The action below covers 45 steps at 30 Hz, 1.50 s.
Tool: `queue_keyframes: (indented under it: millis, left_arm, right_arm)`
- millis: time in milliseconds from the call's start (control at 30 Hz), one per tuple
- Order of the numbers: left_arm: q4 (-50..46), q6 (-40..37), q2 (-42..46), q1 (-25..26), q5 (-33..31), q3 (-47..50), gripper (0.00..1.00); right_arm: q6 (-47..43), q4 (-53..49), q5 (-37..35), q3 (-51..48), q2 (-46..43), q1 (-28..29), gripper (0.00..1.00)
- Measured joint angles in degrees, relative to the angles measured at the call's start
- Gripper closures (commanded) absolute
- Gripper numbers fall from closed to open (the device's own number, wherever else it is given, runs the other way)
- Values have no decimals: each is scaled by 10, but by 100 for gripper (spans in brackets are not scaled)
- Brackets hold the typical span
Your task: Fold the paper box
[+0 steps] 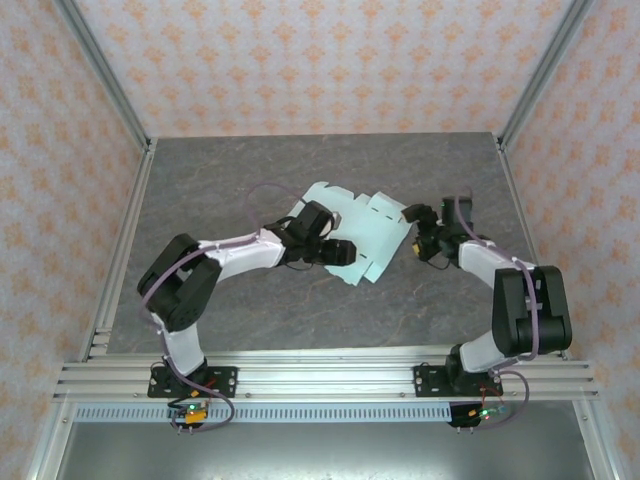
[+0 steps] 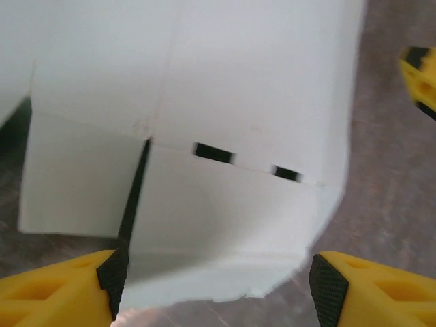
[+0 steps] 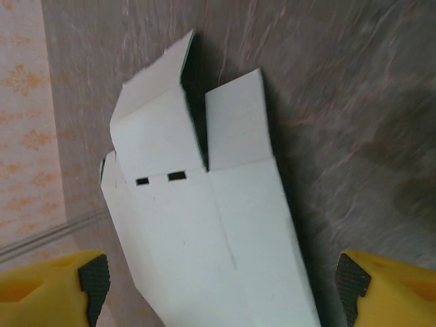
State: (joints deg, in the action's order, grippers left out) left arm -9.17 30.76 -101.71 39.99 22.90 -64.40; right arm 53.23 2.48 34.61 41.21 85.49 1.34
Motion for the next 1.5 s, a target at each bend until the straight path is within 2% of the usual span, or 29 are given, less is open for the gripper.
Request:
queue_keyframes:
  millis: [133,200,400,533,733,900,1167,1367,1500]
  left_arm:
    - [-5,-14,65,32,-45,-14,21]
    - [14,-26,74,31,-73,-21,21]
    - [83,-52,-21,26,-144,-57,22]
    - [91,-64,-82,29,-189,-55,23]
    - [113,-73,-110,39,-233,-53,24]
    - [132,-72,-154,40,-236,-56,24]
    - [135,-73,-153,36,-236,-57,24]
    - [141,-64,-153,19,-216,-55,25]
    - [178,-45,-145,-2,-187,-30,25]
  right_arm:
    - [-68,-12,73,7,24,-22,21]
    - [-85,-14,96,7,42,-23,21]
    - [-127,-26,116,12,63,-31,21]
    - [-149,-26,120,28,86,-38,21]
    - [-176,-17,134,46,117,-40,22]
    - [-188,3,167,68,150,-49,25]
    - [-177,80,204,71,180,-55,32]
    - [-168,108,226,72,183,-51,34]
    - [-164,116,240,73,183,-51,36]
